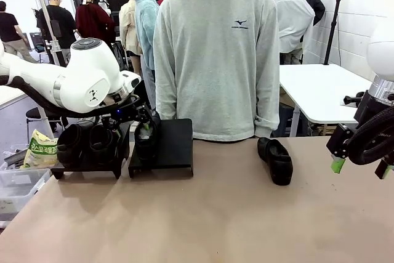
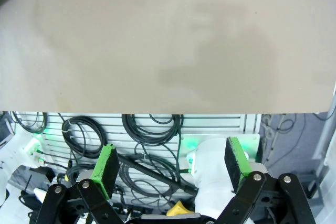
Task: Organize the shoes by placing them on the stand.
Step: Place the Shoe from the middle of the table onto the Shoes Stand, then pick up one Shoe and place it in the middle of the table.
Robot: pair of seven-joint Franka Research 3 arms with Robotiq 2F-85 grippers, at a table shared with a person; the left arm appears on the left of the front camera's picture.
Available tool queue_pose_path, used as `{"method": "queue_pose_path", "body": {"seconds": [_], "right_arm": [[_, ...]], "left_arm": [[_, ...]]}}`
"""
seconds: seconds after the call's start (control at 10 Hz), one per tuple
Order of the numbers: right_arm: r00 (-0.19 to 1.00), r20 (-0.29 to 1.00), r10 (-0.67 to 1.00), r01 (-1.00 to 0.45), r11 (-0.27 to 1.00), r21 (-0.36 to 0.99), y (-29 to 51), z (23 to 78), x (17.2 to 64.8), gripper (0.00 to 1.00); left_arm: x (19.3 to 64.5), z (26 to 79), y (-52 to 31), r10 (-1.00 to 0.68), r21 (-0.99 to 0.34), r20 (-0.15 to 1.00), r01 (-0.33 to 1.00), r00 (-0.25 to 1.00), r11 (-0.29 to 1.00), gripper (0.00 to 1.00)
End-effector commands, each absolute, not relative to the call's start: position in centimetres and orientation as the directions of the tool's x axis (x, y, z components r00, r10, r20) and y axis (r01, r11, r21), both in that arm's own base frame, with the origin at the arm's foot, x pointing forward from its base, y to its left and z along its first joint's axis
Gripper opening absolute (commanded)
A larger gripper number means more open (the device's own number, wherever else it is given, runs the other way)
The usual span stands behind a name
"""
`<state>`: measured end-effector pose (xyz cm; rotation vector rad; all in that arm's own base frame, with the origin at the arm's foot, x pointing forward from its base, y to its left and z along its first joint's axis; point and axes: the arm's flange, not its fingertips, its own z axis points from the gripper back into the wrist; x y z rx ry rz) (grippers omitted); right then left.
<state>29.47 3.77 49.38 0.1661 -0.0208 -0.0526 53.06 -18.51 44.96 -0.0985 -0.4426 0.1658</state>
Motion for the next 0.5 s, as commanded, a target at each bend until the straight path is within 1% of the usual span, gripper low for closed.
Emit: {"method": "queue_pose_path", "body": {"seconds": [0.0,0.4], "right_arm": [[0.999,0.013,-0.042,0.039,0.985,0.17,3.66,49.29,29.4,1.0],[0.999,0.013,-0.042,0.039,0.985,0.17,3.66,49.29,29.4,1.0]], "left_arm": [[53.16,45.13,-18.7,0.167,-0.13,0.44,-0.121,0.882,0.984,1.0],[53.16,45.13,-18.7,0.167,-0.13,0.44,-0.121,0.882,0.984,1.0]]}}
